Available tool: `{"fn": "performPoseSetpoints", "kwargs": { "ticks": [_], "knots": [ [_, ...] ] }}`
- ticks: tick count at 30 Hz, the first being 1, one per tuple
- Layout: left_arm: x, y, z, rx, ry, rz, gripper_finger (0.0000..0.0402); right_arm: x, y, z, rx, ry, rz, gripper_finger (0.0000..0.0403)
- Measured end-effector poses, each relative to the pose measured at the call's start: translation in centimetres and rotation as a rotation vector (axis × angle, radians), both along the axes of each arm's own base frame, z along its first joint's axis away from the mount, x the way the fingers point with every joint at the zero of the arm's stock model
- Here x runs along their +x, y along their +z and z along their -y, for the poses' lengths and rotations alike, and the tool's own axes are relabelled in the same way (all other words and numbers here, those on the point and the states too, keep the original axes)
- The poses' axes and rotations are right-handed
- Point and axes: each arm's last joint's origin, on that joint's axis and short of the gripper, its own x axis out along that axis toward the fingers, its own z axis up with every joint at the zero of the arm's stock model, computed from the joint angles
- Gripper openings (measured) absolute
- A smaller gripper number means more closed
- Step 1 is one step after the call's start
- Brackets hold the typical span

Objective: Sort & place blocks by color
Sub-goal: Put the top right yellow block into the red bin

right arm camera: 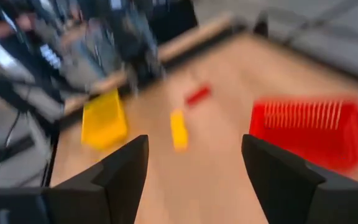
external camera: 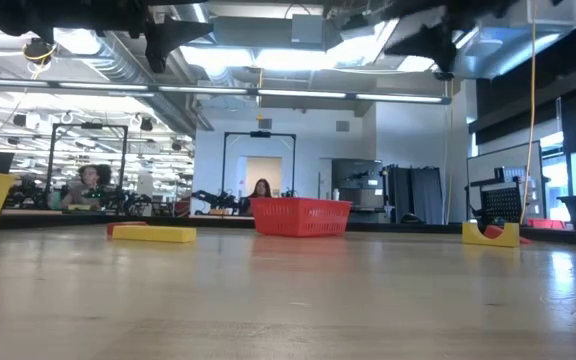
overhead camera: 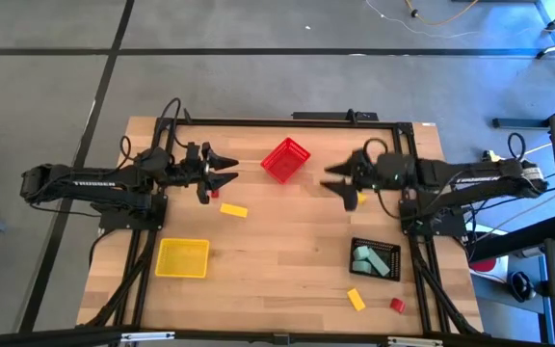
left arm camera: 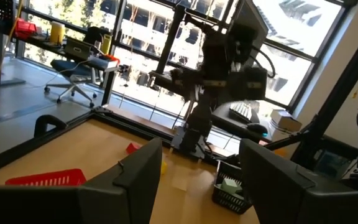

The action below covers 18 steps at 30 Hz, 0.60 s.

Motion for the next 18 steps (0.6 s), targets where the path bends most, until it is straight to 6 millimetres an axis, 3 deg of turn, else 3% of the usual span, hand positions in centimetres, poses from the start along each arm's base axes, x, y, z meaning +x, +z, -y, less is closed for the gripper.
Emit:
{"fn": "performPoseSetpoints", "kwargs": {
  "ticks": [7, 13, 18],
  "knots": [
    [0.0, 0.0, 0.0, -0.021, 0.016, 0.004, 0.0207, 0.3, 2.1, 1.7, -0.134, 0.014, 0.2, 0.0259],
    [0.0, 0.0, -0.1, -0.021, 0.017, 0.004, 0.0207, 0.3, 1.6, 1.8, -0.117, 0.021, 0.153, 0.0259],
    [0.0, 0.0, -0.1, -0.021, 0.017, 0.005, 0.0207, 0.2, 1.2, 1.8, -0.003, -0.03, 0.125, 0.0259]
  ]
}}
